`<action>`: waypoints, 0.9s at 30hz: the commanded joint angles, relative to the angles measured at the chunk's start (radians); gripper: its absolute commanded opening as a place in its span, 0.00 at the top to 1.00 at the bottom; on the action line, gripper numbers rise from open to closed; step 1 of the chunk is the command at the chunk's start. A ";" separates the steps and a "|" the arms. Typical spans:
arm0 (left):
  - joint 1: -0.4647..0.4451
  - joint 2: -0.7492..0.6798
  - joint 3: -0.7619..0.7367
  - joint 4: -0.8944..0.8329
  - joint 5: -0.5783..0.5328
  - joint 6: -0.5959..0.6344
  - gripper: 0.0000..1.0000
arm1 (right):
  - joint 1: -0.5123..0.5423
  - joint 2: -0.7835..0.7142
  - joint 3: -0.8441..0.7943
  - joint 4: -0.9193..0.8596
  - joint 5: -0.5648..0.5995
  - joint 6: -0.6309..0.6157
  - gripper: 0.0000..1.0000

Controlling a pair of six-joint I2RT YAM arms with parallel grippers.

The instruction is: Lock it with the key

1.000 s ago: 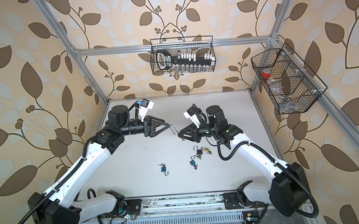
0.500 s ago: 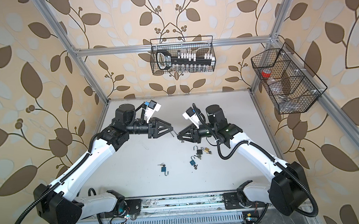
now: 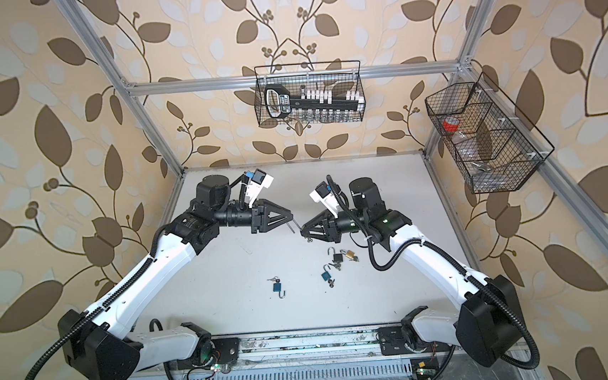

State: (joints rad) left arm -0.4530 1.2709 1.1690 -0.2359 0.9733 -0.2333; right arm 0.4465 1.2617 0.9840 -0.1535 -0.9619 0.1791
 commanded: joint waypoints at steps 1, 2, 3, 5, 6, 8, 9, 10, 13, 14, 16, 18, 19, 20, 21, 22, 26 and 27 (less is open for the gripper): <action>-0.013 0.003 0.039 0.001 0.044 0.026 0.65 | -0.006 -0.031 0.031 0.022 -0.026 0.003 1.00; -0.014 0.004 0.040 0.001 0.044 0.025 0.65 | -0.007 -0.034 0.032 0.023 -0.025 0.003 1.00; -0.016 0.004 0.040 0.000 0.044 0.027 0.66 | -0.007 -0.037 0.031 0.028 -0.025 0.005 1.00; -0.016 0.004 0.041 -0.003 0.042 0.028 0.67 | -0.006 -0.042 0.027 0.038 -0.022 0.011 1.00; -0.016 0.004 0.043 -0.002 0.042 0.029 0.69 | -0.007 -0.042 0.026 0.039 -0.019 0.013 1.00; -0.017 0.005 0.045 -0.005 0.042 0.028 0.74 | -0.009 -0.041 0.024 0.040 -0.018 0.013 1.00; -0.016 0.005 0.048 -0.007 0.042 0.030 0.76 | -0.009 -0.042 0.022 0.040 -0.017 0.014 1.00; -0.018 0.005 0.049 -0.008 0.041 0.030 0.78 | -0.009 -0.041 0.022 0.040 -0.018 0.014 1.00; -0.018 0.004 0.055 -0.012 0.038 0.031 0.84 | -0.009 -0.042 0.022 0.040 -0.020 0.016 1.00; -0.018 0.004 0.057 -0.012 0.036 0.030 0.87 | -0.008 -0.042 0.022 0.040 -0.019 0.016 1.00; -0.018 0.002 0.060 -0.009 0.030 0.025 0.94 | -0.009 -0.046 0.024 0.040 -0.021 0.010 1.00; -0.019 -0.002 0.058 0.013 0.020 0.002 1.00 | -0.008 -0.056 0.024 0.042 -0.008 -0.002 0.88; -0.019 -0.006 0.054 0.042 0.012 -0.027 1.00 | -0.008 -0.068 0.023 0.046 0.013 -0.011 0.78; -0.019 -0.012 0.047 0.079 0.003 -0.063 1.00 | -0.009 -0.081 0.022 0.051 0.038 -0.020 0.72; -0.020 -0.020 0.035 0.130 -0.005 -0.104 1.00 | -0.008 -0.102 0.012 0.067 0.075 -0.028 0.65; -0.021 -0.028 0.024 0.177 -0.010 -0.139 1.00 | -0.008 -0.129 -0.004 0.102 0.118 -0.029 0.60; -0.023 -0.061 -0.004 0.289 -0.087 -0.236 1.00 | -0.007 -0.251 -0.099 0.289 0.300 -0.011 0.42; -0.023 -0.070 -0.014 0.318 -0.110 -0.263 1.00 | -0.005 -0.282 -0.127 0.347 0.341 -0.008 0.38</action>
State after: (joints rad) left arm -0.4664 1.2602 1.1687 -0.0826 0.9215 -0.3958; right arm 0.4400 1.0447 0.9157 0.0216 -0.7662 0.1757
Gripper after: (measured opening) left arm 0.054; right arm 0.604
